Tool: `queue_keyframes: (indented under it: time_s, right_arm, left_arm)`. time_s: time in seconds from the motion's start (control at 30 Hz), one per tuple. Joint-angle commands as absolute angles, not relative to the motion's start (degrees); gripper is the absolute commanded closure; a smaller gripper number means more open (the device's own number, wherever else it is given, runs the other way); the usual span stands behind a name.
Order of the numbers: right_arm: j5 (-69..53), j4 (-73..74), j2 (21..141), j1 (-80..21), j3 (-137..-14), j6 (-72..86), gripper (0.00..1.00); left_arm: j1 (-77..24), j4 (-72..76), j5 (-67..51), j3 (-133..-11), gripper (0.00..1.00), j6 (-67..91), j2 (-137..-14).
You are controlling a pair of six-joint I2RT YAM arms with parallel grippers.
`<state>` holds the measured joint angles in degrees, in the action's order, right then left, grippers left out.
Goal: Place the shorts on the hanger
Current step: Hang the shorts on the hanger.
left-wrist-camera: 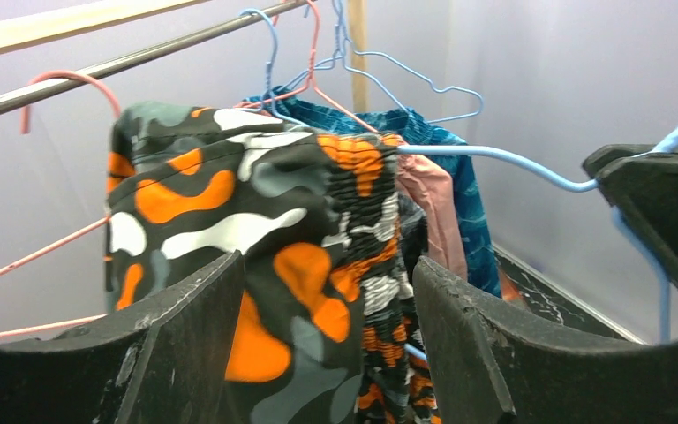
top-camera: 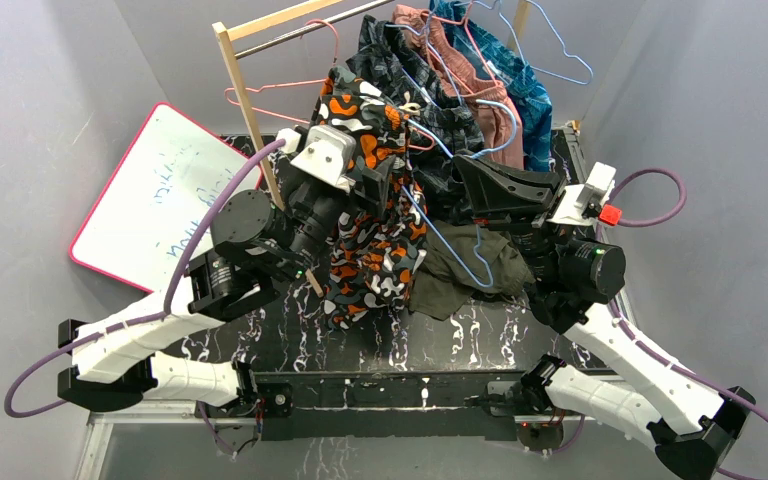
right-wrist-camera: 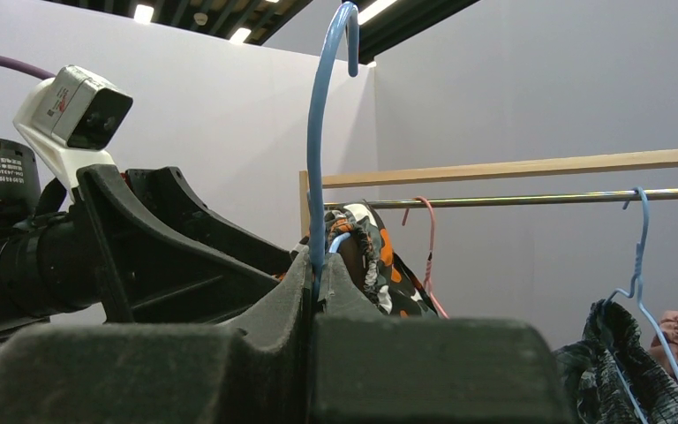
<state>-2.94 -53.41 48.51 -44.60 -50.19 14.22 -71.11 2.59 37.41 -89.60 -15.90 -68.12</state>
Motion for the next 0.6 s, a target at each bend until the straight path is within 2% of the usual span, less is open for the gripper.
queue_keyframes:
  time_s: [0.0,0.4,0.5,0.57]
  right_arm:
    - [-2.08,-58.25,47.08,-44.43,-52.12,13.62,1.0]
    - [-3.92,-58.97,47.71,-44.39,-52.65,15.89,1.0]
    - [-4.81,-58.82,47.57,-44.42,-52.88,16.34,1.0]
    - [-5.64,-58.56,47.25,-44.45,-52.94,16.53,1.0]
  left_arm:
    - [-71.37,7.48,41.21,-87.99,0.34,-19.17,-65.68]
    - [-71.37,7.8,41.33,-88.26,0.36,-24.34,-69.31]
    - [-71.38,9.58,41.1,-87.36,0.46,-26.04,-69.5]
    - [-71.37,10.4,40.8,-86.68,0.6,-27.0,-69.39]
